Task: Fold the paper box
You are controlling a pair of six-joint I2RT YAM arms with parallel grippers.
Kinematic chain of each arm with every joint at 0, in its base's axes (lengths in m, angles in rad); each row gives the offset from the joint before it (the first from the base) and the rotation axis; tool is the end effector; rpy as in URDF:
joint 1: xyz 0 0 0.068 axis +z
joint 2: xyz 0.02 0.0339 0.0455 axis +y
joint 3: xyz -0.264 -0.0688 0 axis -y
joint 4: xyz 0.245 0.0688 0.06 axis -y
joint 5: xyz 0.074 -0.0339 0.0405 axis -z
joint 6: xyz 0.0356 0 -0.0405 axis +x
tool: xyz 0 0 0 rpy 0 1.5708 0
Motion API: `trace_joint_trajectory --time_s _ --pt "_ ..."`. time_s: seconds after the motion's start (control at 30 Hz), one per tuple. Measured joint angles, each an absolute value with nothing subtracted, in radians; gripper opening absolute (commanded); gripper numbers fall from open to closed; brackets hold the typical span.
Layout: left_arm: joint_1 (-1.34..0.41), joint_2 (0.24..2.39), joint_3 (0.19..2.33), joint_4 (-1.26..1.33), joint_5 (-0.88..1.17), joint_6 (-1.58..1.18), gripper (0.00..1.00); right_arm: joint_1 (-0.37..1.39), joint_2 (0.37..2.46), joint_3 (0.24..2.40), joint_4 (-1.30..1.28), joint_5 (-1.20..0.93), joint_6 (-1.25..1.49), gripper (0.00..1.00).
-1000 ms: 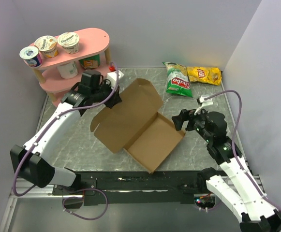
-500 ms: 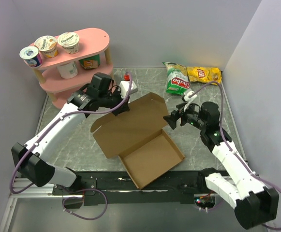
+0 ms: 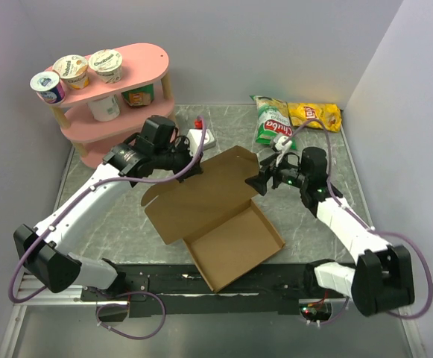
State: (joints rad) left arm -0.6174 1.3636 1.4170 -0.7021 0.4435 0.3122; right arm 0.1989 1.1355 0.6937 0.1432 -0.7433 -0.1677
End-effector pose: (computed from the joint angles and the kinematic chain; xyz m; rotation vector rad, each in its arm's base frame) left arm 0.2290 -0.1813 0.3807 1.2125 1.8656 -0.6597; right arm 0.2419 0.0733 0.2729 -0.8259 1.6521 0.7122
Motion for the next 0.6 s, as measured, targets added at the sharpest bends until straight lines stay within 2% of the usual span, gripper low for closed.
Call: trace_joint_trajectory --time_s 0.13,0.17,0.33,0.5,0.6 --pt "-0.622 1.363 1.4 -0.675 0.422 0.313 0.01 0.196 1.204 0.693 0.16 -0.785 -0.165 0.88" --pt "-0.622 1.363 1.394 -0.665 0.417 0.312 0.01 0.196 1.205 0.689 0.178 -0.793 -0.155 0.8" --pt "-0.622 1.363 1.378 -0.639 0.383 0.311 0.01 0.204 1.139 0.618 0.268 -0.795 -0.117 0.61" --pt "-0.622 1.363 1.374 -0.64 0.365 0.309 0.01 0.235 1.062 0.561 0.302 -0.731 -0.092 0.54" --pt "-0.622 1.363 1.366 -0.633 0.353 0.309 0.01 0.266 1.037 0.539 0.311 -0.693 -0.082 0.45"
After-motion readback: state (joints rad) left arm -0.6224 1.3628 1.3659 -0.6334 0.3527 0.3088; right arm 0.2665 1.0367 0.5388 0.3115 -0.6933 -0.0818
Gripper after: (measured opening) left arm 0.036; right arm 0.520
